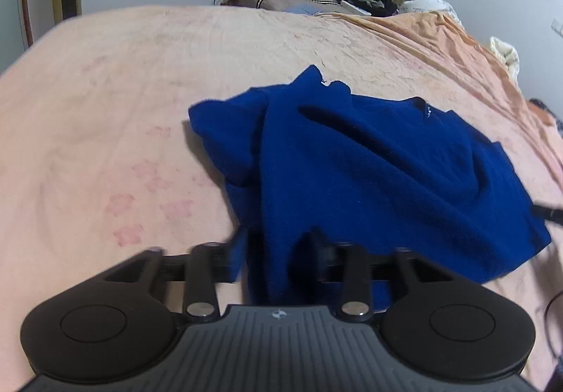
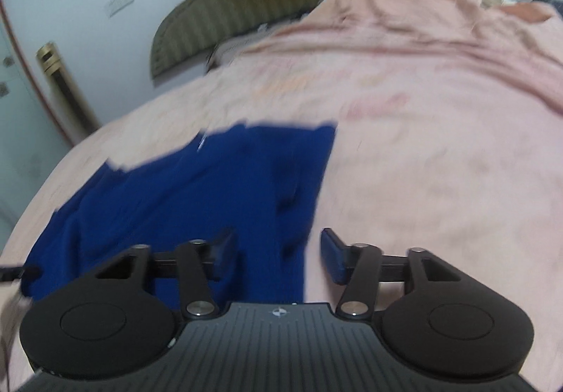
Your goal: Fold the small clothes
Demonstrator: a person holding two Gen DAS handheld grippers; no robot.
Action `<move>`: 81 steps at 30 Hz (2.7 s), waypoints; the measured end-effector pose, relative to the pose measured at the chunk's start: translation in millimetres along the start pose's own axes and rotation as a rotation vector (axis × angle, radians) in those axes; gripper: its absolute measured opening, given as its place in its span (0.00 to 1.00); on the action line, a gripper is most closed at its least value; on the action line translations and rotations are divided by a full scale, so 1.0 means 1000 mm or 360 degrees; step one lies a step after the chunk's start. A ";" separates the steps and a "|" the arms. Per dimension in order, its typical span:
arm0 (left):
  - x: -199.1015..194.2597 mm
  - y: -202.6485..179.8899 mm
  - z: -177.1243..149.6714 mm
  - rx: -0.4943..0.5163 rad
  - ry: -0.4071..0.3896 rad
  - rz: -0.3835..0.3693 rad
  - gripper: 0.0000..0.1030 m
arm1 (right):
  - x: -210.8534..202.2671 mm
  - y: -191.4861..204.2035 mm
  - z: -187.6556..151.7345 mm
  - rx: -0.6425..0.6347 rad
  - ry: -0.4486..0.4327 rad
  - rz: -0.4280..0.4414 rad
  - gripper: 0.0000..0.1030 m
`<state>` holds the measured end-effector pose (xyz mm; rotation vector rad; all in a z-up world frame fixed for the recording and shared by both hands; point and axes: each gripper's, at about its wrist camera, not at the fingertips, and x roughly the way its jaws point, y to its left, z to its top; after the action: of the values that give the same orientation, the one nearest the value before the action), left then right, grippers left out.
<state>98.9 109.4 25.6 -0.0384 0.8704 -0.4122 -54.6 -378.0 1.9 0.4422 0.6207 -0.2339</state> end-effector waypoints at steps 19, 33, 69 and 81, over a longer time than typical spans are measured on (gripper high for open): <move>-0.040 0.031 -0.035 0.0063 0.0114 0.0121 0.03 | -0.038 -0.001 -0.025 -0.0074 0.0138 -0.0111 0.19; 0.047 -0.088 0.060 0.0404 -0.0189 0.0423 0.31 | 0.075 0.085 0.044 -0.0417 -0.0048 -0.0129 0.51; 0.026 -0.100 0.002 0.0058 -0.0205 0.0563 0.81 | 0.064 0.099 -0.023 -0.0407 -0.0124 -0.0346 1.00; 0.040 -0.105 -0.037 0.0082 -0.0344 0.0631 0.96 | 0.063 0.099 -0.022 -0.0395 -0.0126 -0.0343 1.00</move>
<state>59.1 2.8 -7.1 0.1337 0.6340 -0.0563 17.4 -285.7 -20.3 0.1256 0.6107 -0.3728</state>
